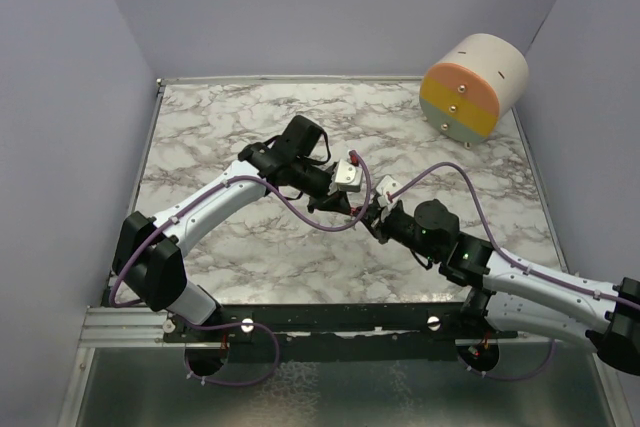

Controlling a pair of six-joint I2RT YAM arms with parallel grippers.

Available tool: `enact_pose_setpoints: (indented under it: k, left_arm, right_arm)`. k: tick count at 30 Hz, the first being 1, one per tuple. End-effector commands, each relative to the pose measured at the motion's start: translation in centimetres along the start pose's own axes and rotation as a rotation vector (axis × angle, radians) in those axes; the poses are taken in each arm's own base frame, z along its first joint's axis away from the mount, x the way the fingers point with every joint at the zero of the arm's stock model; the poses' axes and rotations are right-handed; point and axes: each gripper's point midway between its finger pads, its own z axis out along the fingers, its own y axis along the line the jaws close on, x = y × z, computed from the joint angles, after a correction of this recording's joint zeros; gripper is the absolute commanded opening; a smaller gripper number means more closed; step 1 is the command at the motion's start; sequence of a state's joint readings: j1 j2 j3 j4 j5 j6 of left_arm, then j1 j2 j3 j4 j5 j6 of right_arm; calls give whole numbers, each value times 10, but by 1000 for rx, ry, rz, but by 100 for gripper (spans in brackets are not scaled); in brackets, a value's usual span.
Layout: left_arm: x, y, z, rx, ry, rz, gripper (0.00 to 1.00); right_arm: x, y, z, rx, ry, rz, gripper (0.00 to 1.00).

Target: Put the keys on the keyring

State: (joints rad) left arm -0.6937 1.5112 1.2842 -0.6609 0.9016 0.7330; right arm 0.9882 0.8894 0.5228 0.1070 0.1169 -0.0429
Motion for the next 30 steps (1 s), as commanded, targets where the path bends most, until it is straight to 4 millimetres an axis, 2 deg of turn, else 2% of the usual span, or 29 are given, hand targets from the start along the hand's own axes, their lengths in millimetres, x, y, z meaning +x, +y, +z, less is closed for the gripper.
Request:
enact_pose_setpoints:
  k: [1,7,10,15,19,26,27,28,30]
  left_arm:
    - [-19,-6,-7,18,-53,55,0]
    - [-17,-6,-6,21,-51,50,0]
    - [-17,-6,-5,24,-53,49,0]
    - [-17,-6,-4,31,-54,44,0]
    - [-17,-6,-4,34,-57,45,0]
    - [-13,1,-5,-4,-26,21,0]
    - [-13,2,-5,-15,-22,14,5]
    - [-13,4,-5,-28,-21,10,14]
    - [-15,9,-7,-63,-24,7,23]
  right_arm:
    - [-29,2,2,-19,-82,1,10]
    - [-31,3,1,-25,-93,-2,1]
    - [-31,3,1,-24,-97,0,1]
    - [-30,2,4,-16,-89,0,7]
    - [-31,4,6,-27,-88,-1,1]
    - [-33,1,2,-14,-108,6,1]
    - [-34,0,1,-7,-109,9,1]
    - [-34,-1,0,1,-111,11,1]
    - [-33,-4,-1,16,-105,18,1]
